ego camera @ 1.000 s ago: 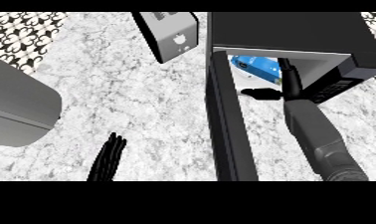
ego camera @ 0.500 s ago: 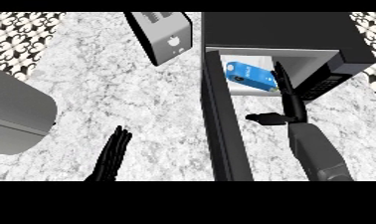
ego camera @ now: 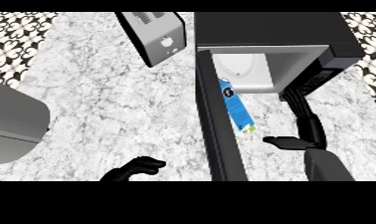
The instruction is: Pick up the milk, place it into the microwave and close the microwave
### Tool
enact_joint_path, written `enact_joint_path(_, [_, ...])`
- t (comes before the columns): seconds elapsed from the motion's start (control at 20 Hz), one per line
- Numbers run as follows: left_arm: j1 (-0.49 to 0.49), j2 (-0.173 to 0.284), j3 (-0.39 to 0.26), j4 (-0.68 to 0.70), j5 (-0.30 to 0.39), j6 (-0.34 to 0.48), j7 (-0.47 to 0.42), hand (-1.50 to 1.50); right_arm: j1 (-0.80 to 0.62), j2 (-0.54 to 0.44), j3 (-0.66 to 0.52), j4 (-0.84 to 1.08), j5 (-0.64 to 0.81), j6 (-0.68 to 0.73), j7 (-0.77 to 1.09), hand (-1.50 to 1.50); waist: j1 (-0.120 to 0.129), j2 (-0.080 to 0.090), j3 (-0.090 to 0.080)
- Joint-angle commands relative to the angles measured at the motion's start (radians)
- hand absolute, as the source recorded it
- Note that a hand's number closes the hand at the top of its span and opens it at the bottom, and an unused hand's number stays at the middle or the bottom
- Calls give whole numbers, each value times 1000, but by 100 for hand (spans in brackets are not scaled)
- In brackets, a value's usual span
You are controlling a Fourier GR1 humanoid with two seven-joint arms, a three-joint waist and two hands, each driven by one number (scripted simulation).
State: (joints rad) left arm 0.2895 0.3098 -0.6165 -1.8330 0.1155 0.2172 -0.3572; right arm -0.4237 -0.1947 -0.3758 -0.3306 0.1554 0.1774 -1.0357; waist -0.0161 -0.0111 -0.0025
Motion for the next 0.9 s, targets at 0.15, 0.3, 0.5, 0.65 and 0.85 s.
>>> enact_joint_path(0.15, [-98, -25, -52, 90, -104, 8, 97, 150, 157, -33, 23, -149, -62, 228, -94, -150, -15, 5, 2])
enact_joint_path(0.3, [-144, -11, -60, 196, -157, -21, 57, 150, 208, -48, 33, -258, -97, 235, -23, -150, -32, 2, -1])
enact_joint_path(0.5, [-191, -5, -137, 201, -232, -53, 155, 150, 317, -61, 68, -386, -129, 284, 1, -150, -38, 0, 0])
enact_joint_path(0.65, [-233, -100, -203, 261, -272, -50, 187, 150, 388, -102, 61, -506, -190, 316, 48, -150, -33, 3, 0])
enact_joint_path(0.85, [-268, -194, -230, 399, -310, -28, 129, 150, 472, -92, 67, -708, -284, 329, 162, -150, -22, 4, -1])
